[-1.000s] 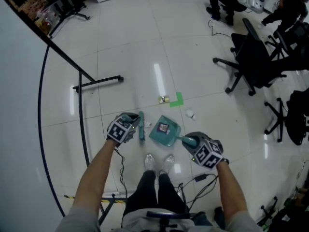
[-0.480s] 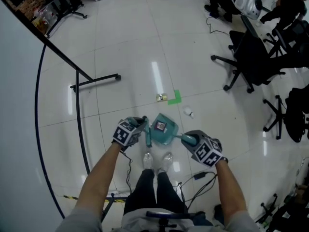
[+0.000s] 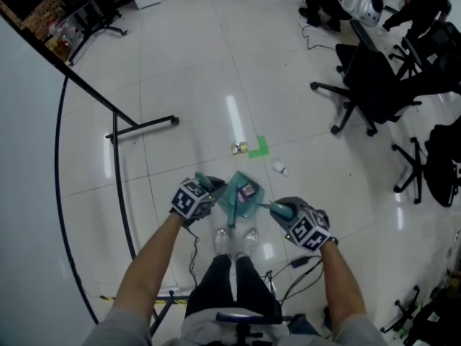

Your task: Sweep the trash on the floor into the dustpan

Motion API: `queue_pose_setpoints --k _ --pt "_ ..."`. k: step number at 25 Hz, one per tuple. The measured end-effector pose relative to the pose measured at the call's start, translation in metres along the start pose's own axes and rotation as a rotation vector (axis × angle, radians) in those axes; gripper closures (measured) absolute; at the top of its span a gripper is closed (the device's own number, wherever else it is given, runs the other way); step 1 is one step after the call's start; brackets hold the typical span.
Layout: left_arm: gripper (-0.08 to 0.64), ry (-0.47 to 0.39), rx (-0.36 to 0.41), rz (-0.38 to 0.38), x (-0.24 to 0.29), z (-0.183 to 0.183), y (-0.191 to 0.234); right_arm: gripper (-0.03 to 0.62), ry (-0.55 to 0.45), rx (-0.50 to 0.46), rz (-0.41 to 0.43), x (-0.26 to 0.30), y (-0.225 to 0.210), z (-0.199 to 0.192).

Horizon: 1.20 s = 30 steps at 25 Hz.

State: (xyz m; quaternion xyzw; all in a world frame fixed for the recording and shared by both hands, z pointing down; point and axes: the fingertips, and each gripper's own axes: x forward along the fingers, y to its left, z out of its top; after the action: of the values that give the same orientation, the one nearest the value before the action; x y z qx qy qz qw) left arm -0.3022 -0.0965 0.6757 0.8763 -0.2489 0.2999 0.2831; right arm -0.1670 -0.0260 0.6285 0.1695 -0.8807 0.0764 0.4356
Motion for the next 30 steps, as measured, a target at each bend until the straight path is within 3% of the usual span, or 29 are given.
queue_pose_setpoints --k 6,14,23,30 --pt "0.52 0.004 0.079 0.06 -0.021 0.044 0.01 0.489 -0.086 0.074 -0.083 -0.039 -0.02 0.001" --pt "0.52 0.05 0.169 0.122 -0.019 0.084 0.048 0.491 -0.093 0.125 -0.168 -0.043 -0.053 0.014" --pt "0.522 0.032 0.168 0.057 0.005 0.118 0.143 0.49 -0.02 0.214 -0.253 -0.007 -0.115 0.04" --pt "0.522 -0.023 0.172 0.036 0.019 0.154 0.201 0.489 0.031 0.265 -0.289 0.028 -0.135 0.048"
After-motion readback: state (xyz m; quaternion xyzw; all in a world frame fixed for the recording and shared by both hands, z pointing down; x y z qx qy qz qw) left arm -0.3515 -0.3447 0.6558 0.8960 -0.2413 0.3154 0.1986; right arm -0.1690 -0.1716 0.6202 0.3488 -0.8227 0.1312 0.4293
